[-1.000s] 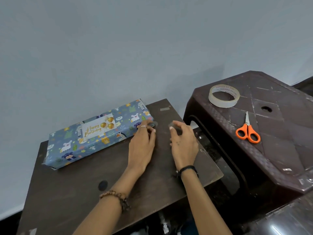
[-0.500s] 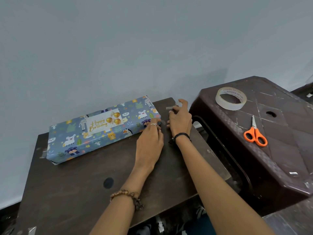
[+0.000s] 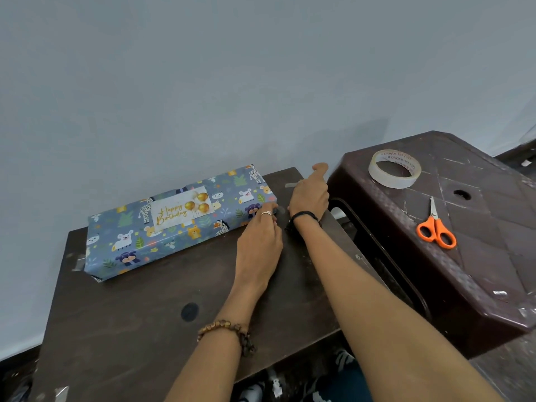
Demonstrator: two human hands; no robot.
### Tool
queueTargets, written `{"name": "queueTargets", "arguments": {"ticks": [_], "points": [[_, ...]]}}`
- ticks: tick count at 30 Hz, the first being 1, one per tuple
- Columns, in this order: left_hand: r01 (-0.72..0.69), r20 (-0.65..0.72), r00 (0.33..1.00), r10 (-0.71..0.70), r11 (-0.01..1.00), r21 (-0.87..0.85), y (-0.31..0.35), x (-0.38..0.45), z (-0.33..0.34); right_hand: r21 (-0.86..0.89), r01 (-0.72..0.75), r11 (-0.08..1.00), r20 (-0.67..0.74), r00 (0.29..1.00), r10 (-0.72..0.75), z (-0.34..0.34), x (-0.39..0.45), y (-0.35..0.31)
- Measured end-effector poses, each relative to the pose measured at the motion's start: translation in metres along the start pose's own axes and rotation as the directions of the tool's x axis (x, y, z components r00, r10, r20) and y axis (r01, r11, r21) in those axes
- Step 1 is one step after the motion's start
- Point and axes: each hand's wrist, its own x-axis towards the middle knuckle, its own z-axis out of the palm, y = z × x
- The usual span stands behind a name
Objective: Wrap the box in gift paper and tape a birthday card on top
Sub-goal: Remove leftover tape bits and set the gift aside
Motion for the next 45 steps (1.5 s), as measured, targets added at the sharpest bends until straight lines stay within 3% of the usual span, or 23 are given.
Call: {"name": "queueTargets", "arguments": {"ticks": [6, 10, 15, 21, 28, 36, 39, 41, 43, 45], "points": [[-0.018, 0.002, 1.000, 0.018, 0.999, 0.033, 0.001, 0.000, 0.000, -0.163, 0.072, 0.984, 0.061, 0.996, -0.062, 0.001, -0.001, -0.004], [-0.018, 0.009, 1.000, 0.017, 0.999, 0.048, 0.002, -0.001, -0.001, -0.030, 0.075, 0.997, 0.053, 0.996, -0.073, 0.001, -0.001, -0.001], [-0.011, -0.006, 1.000, 0.012, 1.000, 0.019, 0.002, 0.000, -0.001, 0.209, -0.044, 0.977, -0.061, 0.996, 0.058, -0.001, 0.000, 0.001], [-0.014, -0.007, 1.000, 0.014, 0.999, 0.034, 0.001, 0.001, 0.000, 0.129, 0.026, 0.991, 0.009, 1.000, -0.028, -0.004, -0.003, -0.001], [-0.039, -0.024, 0.999, 0.039, 0.999, 0.004, 0.001, 0.001, 0.000, 0.199, 0.010, 0.980, 0.015, 1.000, -0.013, -0.002, 0.000, 0.001], [-0.049, -0.059, 0.997, 0.049, 0.999, 0.003, 0.001, -0.001, 0.000, -0.008, 0.065, 0.998, 0.060, 0.996, -0.064, 0.001, 0.001, 0.000], [-0.053, -0.077, 0.996, 0.052, 0.998, -0.015, -0.001, -0.002, 0.000, 0.140, 0.015, 0.990, 0.134, 0.990, -0.034, -0.007, -0.007, 0.003], [0.019, -0.071, 0.997, -0.029, 0.990, -0.141, -0.005, -0.001, -0.001, 0.331, -0.105, 0.938, 0.245, 0.969, 0.022, -0.017, -0.018, 0.006], [0.188, -0.035, 0.974, -0.224, 0.883, -0.431, -0.005, -0.003, -0.003, 0.526, -0.325, 0.786, 0.403, 0.909, 0.106, -0.034, -0.036, 0.007], [0.325, 0.091, 0.906, -0.413, 0.541, -0.776, 0.003, -0.014, -0.010, 0.618, -0.491, 0.614, 0.540, 0.833, 0.123, -0.055, -0.061, 0.009]]}}
